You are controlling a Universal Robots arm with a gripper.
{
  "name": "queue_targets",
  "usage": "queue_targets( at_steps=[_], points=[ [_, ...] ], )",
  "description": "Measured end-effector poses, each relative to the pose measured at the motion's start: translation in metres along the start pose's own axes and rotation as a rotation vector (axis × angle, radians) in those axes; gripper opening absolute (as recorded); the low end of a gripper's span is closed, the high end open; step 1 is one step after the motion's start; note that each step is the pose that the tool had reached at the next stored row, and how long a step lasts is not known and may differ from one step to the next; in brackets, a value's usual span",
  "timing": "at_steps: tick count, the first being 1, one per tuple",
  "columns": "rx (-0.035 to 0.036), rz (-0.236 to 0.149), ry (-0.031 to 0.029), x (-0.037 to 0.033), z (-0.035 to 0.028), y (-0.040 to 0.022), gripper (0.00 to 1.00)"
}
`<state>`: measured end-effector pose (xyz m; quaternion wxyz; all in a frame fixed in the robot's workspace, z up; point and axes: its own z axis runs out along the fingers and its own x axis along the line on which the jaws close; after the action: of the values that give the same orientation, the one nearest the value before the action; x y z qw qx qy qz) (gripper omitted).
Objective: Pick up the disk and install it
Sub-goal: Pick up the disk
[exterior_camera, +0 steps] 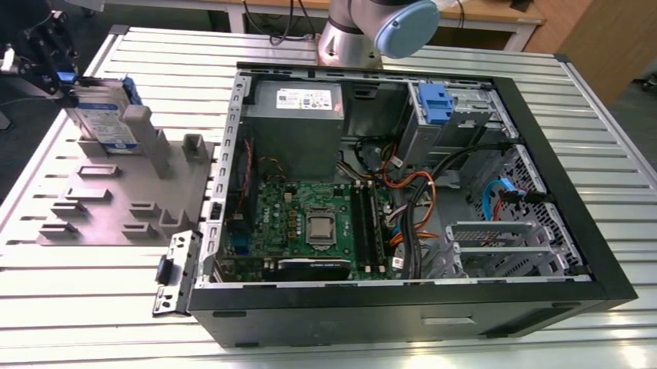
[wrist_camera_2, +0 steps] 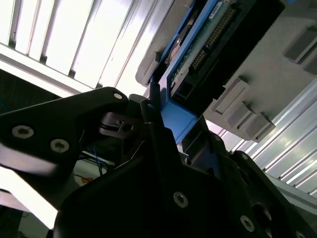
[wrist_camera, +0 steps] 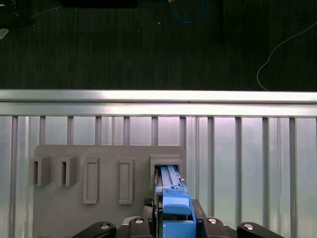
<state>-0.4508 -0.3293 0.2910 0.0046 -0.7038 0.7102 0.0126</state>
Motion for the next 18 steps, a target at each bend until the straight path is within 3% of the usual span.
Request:
queue_targets(
  at_steps=[2,8,18],
  points=[
    [0.0,-0.001,0.0,0.0,0.0,0.0,0.36],
    [-0.0001,-0.002,0.0,0.0,-0.0004,0.0,0.36],
    [0.0001,-0.002,0.0,-0.0002,-0.008,0.0001,0.36]
  ],
)
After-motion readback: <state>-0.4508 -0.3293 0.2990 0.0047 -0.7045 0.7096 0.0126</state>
